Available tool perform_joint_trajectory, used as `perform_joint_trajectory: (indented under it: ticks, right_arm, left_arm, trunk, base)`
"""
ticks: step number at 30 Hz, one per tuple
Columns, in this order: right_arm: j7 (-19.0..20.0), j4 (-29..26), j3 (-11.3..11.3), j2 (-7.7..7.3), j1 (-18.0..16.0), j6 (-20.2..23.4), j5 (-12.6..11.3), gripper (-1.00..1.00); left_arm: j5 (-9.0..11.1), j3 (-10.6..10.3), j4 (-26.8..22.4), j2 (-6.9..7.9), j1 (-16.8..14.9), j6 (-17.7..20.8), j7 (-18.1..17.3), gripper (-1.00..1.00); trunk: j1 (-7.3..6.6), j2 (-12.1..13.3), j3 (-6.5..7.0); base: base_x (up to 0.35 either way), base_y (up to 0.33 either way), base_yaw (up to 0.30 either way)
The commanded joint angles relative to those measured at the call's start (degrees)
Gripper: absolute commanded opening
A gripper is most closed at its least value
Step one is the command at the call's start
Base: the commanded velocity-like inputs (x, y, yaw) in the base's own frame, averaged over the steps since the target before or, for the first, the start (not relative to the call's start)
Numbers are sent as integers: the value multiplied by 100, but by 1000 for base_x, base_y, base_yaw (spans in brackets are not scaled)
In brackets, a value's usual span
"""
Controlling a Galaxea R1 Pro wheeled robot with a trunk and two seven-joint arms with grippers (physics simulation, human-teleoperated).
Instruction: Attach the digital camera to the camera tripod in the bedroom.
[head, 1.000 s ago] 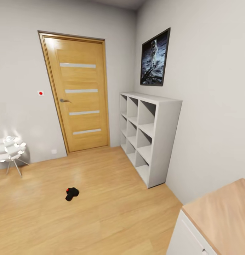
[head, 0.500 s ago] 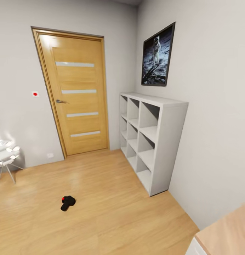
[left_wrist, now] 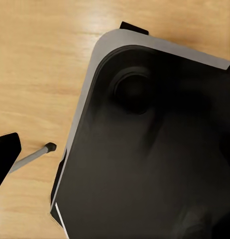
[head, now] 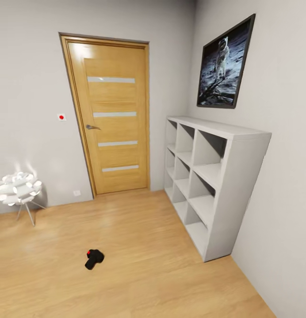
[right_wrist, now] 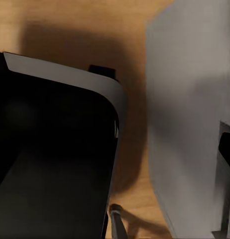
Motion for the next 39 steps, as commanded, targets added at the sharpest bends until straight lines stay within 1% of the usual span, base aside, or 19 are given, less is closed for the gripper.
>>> perform_joint_trajectory:
  ticks: [1,10,21,29,32,39]
  right_arm:
    - [17,-9,-7,-2,4,-5,33,100]
    - [15,131,-1,-2,5,-10,39,100]
    - [7,171,2,-2,5,-15,42,100]
    - [6,173,0,-2,5,-16,42,100]
    - [8,175,-3,-2,5,-14,42,100]
    - [14,178,-18,-2,3,-15,35,100]
  left_arm:
    - [46,6,-11,-1,3,14,9,100]
    - [48,13,-11,-1,3,14,9,100]
    - [56,15,-11,-1,2,14,9,100]
    - [222,8,-11,-1,3,14,9,100]
    - [253,7,-11,-1,2,14,9,100]
    - [278,7,1,-7,6,7,9,100]
  trunk:
    - [4,-2,-4]
    - [4,-2,-4]
    - [4,-2,-4]
    - [4,-2,-4]
    - [4,-2,-4]
    - [4,-2,-4]
  base:
    - [322,0,268]
    - [322,0,269]
    - [322,0,270]
    - [322,0,269]
    - [322,0,239]
    - [322,0,76]
